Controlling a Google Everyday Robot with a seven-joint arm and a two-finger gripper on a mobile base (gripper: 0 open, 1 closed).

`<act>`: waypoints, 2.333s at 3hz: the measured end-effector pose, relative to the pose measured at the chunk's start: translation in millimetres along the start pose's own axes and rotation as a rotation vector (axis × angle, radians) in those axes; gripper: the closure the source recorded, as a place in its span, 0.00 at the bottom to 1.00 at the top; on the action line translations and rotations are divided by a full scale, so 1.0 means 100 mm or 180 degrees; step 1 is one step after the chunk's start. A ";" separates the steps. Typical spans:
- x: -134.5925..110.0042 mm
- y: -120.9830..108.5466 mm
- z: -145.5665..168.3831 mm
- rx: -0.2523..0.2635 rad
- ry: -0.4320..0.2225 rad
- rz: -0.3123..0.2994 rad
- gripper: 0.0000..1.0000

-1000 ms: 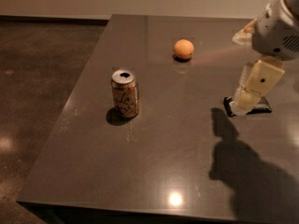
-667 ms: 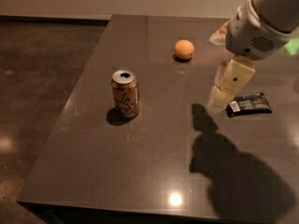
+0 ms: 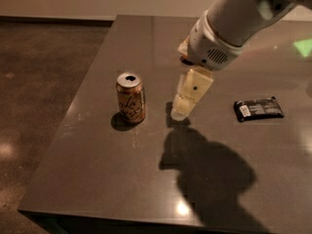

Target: Knock orange can over

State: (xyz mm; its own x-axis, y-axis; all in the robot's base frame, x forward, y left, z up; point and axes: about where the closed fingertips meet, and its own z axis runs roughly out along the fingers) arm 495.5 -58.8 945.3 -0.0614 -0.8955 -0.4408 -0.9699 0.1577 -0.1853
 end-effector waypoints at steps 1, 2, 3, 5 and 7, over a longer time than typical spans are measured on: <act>-0.23 0.01 0.30 -0.0095 -0.0131 0.0080 0.00; -0.41 0.02 0.51 -0.0146 -0.0241 0.0143 0.00; -0.54 0.04 0.63 -0.0131 -0.0355 0.0177 0.00; -0.72 0.04 0.79 -0.0116 -0.0501 0.0191 0.00; -0.80 0.03 0.88 -0.0205 -0.0555 0.0181 0.36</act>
Offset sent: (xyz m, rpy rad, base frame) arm 0.0204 0.0883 -0.0421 0.1411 0.0700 -0.0152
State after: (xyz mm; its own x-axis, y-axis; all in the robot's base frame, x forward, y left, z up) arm 517.8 50.1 902.5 -0.0804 -0.7993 -0.5955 -0.9795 0.1742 -0.1016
